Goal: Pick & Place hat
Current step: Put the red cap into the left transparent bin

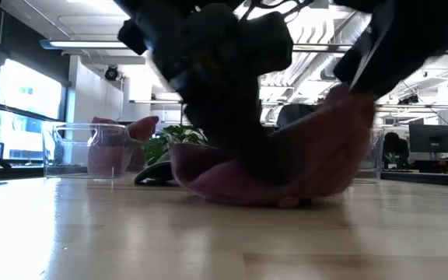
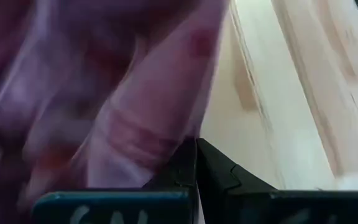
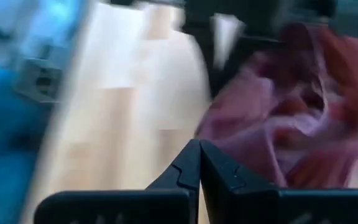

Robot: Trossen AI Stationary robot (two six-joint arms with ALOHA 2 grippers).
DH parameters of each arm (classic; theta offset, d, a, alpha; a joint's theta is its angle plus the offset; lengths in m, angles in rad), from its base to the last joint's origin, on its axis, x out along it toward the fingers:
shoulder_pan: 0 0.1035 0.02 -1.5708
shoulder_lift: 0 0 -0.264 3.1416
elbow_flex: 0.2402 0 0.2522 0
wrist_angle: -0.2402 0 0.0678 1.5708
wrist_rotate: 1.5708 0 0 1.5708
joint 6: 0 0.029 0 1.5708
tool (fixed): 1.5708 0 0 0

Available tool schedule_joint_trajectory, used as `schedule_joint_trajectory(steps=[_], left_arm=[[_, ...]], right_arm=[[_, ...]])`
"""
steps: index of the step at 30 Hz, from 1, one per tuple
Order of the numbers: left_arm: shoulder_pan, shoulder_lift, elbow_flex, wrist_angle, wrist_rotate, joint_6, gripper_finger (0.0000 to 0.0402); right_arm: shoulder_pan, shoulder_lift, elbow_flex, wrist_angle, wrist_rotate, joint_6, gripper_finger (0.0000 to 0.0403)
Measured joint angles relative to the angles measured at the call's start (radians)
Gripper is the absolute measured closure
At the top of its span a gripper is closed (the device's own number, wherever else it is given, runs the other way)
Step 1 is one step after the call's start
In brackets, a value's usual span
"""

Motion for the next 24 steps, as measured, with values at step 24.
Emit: schedule_joint_trajectory(steps=[24], left_arm=[[-0.052,0.02,-0.004,-0.088,0.123,-0.035,0.0401]], right_arm=[[-0.162,0.305,0.002,0.207,-0.013,0.059,0.0401]])
